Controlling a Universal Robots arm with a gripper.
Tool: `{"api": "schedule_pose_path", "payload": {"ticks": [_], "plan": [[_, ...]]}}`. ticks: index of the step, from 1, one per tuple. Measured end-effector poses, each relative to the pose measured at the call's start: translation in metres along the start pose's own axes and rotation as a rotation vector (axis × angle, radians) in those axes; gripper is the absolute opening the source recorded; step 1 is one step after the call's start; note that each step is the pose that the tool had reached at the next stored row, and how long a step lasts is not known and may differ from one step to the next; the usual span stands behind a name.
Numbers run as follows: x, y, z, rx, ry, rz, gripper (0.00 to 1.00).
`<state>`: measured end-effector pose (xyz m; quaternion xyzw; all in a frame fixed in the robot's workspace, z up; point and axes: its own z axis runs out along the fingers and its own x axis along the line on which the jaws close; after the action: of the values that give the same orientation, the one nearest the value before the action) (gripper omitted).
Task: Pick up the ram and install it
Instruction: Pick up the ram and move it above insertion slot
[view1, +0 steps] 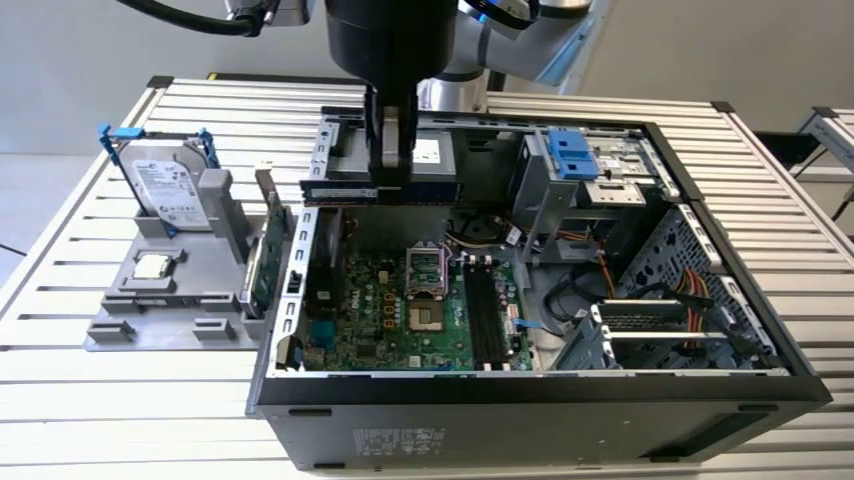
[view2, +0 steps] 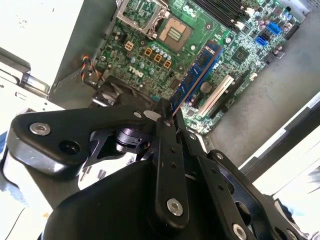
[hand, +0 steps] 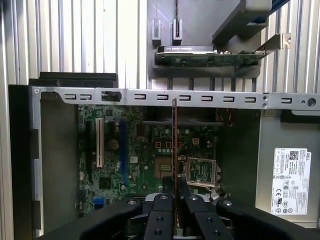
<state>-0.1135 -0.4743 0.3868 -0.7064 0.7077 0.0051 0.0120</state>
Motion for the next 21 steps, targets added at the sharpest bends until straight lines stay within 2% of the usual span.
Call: {"api": "schedule_pose_path", "payload": {"ticks": [21], "plan": [[0.0,-0.0163,0.0001,0.0,0.0,0.0,0.0]]}}
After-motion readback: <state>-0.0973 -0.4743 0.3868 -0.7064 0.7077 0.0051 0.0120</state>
